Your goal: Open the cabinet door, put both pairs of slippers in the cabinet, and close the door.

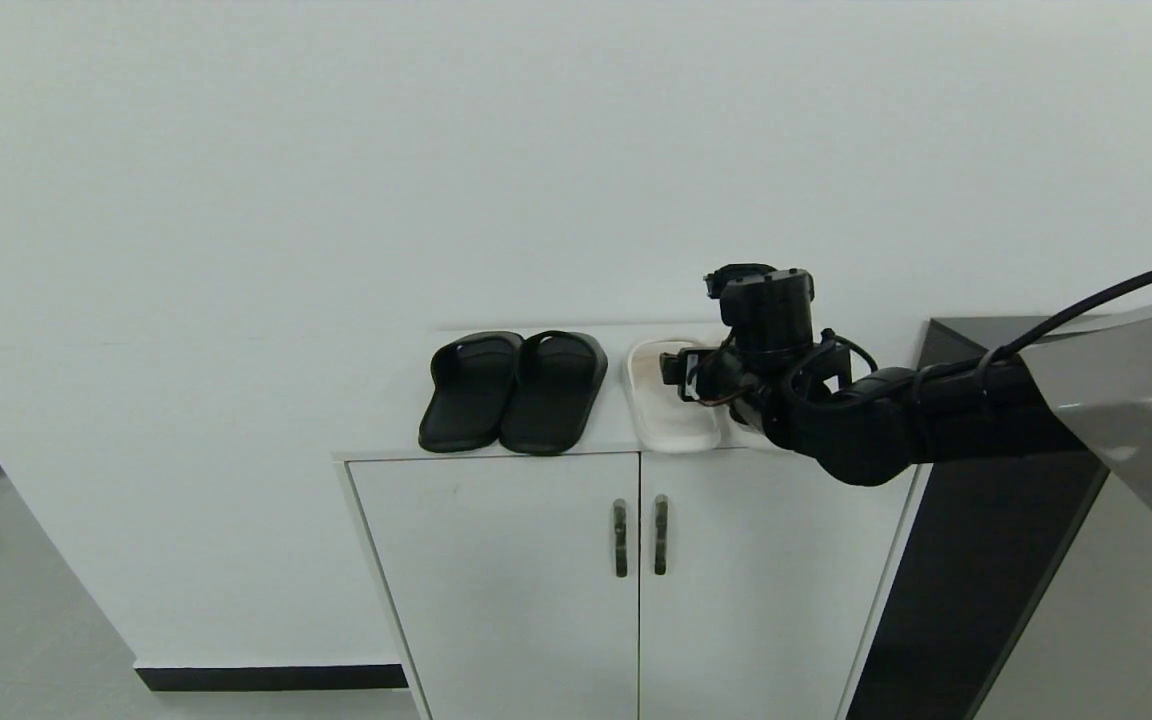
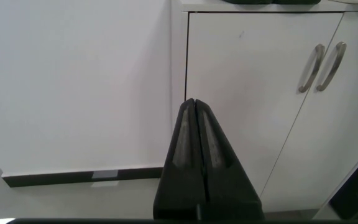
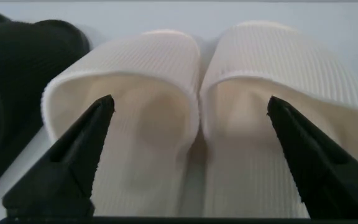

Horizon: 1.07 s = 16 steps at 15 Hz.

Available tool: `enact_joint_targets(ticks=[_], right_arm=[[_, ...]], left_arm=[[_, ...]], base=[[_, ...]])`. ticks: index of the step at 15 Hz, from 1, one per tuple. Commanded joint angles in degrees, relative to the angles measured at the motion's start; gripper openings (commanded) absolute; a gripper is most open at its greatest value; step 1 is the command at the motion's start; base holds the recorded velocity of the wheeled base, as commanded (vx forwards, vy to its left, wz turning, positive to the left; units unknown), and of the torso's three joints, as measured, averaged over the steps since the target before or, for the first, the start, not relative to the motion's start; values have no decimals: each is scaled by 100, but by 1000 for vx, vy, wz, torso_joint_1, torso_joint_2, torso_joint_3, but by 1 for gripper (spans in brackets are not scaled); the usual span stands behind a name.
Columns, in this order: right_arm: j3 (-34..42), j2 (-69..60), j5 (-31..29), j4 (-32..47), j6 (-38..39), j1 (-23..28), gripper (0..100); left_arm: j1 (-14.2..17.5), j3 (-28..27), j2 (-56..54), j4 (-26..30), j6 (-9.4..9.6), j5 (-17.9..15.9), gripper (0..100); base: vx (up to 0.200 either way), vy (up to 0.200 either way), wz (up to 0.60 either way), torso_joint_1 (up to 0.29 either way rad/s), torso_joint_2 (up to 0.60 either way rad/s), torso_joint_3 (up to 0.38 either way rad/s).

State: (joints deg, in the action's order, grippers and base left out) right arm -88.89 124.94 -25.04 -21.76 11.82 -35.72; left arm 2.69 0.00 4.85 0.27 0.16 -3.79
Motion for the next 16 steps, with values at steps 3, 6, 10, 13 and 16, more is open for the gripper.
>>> enact_joint_targets(ticks=[3, 6, 10, 13, 16], right_arm=[[-146, 136, -19, -4, -216, 74, 0], [-190, 153, -19, 5, -339, 65, 0], [-84, -181, -98, 23, -348, 39, 0], [100, -497, -98, 146, -339, 3, 0], [566, -567, -106, 146, -286, -84, 0]], left_arm=[[3, 0, -19, 0, 2, 1, 0], [3, 0, -19, 0, -7, 1, 0], [3, 0, -19, 0, -7, 1, 0], [3, 0, -19, 0, 2, 1, 0], [3, 0, -19, 0, -7, 1, 0]], base=[[0, 0, 0, 0, 0, 0], [0, 0, 0, 0, 0, 0], [0, 0, 0, 0, 0, 0], [0, 0, 0, 0, 0, 0], [0, 0, 0, 0, 0, 0]])
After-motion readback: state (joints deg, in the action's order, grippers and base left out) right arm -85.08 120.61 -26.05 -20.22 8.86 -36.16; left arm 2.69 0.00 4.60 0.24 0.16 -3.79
